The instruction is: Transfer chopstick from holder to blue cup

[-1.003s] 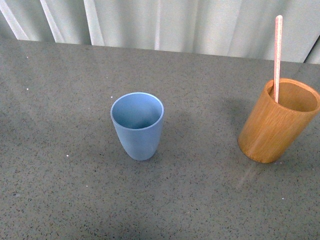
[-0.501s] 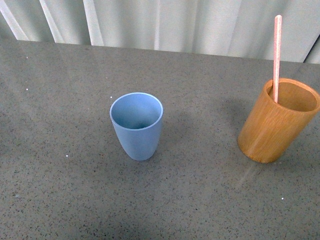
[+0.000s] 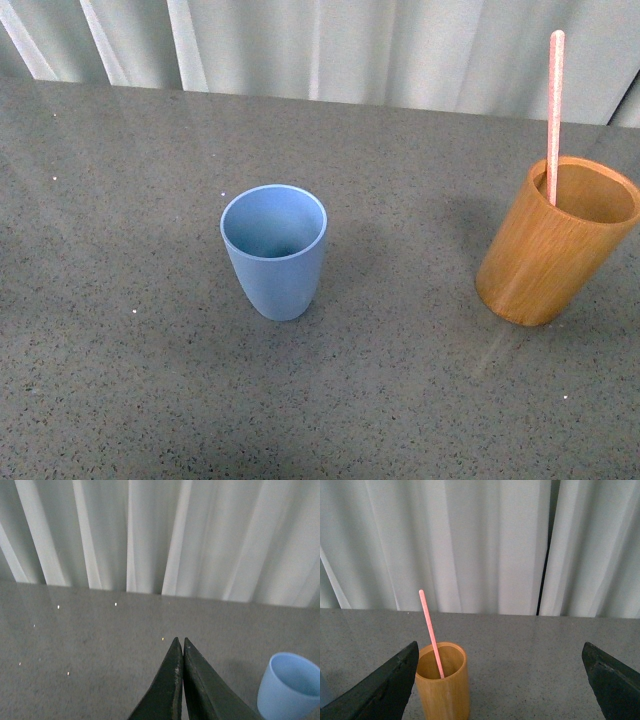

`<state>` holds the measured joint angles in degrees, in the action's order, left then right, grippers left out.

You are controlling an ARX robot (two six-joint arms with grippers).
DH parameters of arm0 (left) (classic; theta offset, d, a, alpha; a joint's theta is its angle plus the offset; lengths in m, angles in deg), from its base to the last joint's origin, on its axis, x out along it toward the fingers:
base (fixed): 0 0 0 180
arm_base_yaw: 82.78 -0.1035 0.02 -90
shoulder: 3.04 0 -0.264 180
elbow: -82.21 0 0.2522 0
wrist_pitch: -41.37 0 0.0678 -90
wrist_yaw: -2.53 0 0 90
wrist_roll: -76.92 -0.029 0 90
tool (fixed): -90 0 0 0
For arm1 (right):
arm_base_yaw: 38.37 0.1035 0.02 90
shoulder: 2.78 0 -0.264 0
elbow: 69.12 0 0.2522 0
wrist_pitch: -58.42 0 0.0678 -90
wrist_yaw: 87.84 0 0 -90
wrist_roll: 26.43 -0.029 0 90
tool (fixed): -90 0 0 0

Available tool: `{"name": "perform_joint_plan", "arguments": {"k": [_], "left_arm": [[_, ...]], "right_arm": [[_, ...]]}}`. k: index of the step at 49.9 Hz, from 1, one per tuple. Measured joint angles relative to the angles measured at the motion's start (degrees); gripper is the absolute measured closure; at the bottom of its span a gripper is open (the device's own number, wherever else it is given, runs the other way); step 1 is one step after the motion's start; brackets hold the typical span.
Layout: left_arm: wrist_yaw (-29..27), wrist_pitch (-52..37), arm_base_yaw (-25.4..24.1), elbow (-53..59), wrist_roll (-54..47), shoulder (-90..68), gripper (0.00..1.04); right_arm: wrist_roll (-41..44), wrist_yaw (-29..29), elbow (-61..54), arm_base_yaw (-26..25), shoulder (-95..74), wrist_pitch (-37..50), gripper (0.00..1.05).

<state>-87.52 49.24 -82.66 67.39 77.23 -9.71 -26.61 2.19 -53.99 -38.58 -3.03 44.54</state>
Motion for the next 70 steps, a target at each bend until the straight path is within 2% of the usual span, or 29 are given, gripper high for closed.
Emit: {"name": "perform_joint_plan", "arguments": {"k": [5, 22, 26, 32, 38, 44, 49, 53, 57, 63, 70], "left_arm": [[0.0, 5.4, 0.0, 0.0, 0.0, 5.2, 1.01], [0.0, 5.9, 0.0, 0.0, 0.0, 6.5, 1.01], [0.0, 5.9, 0.0, 0.0, 0.0, 6.5, 0.86], [0.0, 5.9, 0.0, 0.0, 0.0, 6.5, 0.57], [0.0, 5.9, 0.0, 0.0, 0.0, 6.5, 0.39], [0.1, 5.9, 0.0, 0.0, 0.0, 6.5, 0.21], [0.0, 5.9, 0.0, 0.0, -0.1, 6.5, 0.06], [0.0, 5.9, 0.0, 0.0, -0.1, 6.6, 0.08], [0.0, 5.9, 0.0, 0.0, -0.1, 6.6, 0.07], [0.0, 5.9, 0.0, 0.0, -0.1, 6.6, 0.07], [0.0, 5.9, 0.0, 0.0, -0.1, 6.6, 0.07]], "right_arm": [[0.0, 0.0, 0.0, 0.0, 0.0, 0.0, 0.10], [0.0, 0.0, 0.0, 0.0, 0.0, 0.0, 0.10], [0.0, 0.0, 0.0, 0.0, 0.0, 0.0, 0.10], [0.0, 0.0, 0.0, 0.0, 0.0, 0.0, 0.10], [0.1, -1.5, 4.2, -0.9, -9.6, -8.3, 0.10], [1.9, 2.6, 6.3, -3.9, -26.9, 1.1, 0.10], [4.7, 6.8, 8.1, -3.7, -42.4, 14.3, 0.10], [6.9, 7.6, 10.3, -2.1, -57.9, 27.2, 0.10], [7.6, 7.4, 13.0, -0.4, -69.4, 35.3, 0.10], [8.4, 7.4, 17.9, 3.1, -81.7, 41.6, 0.10], [7.9, 7.4, 23.6, 5.7, -88.7, 43.9, 0.10]]}}
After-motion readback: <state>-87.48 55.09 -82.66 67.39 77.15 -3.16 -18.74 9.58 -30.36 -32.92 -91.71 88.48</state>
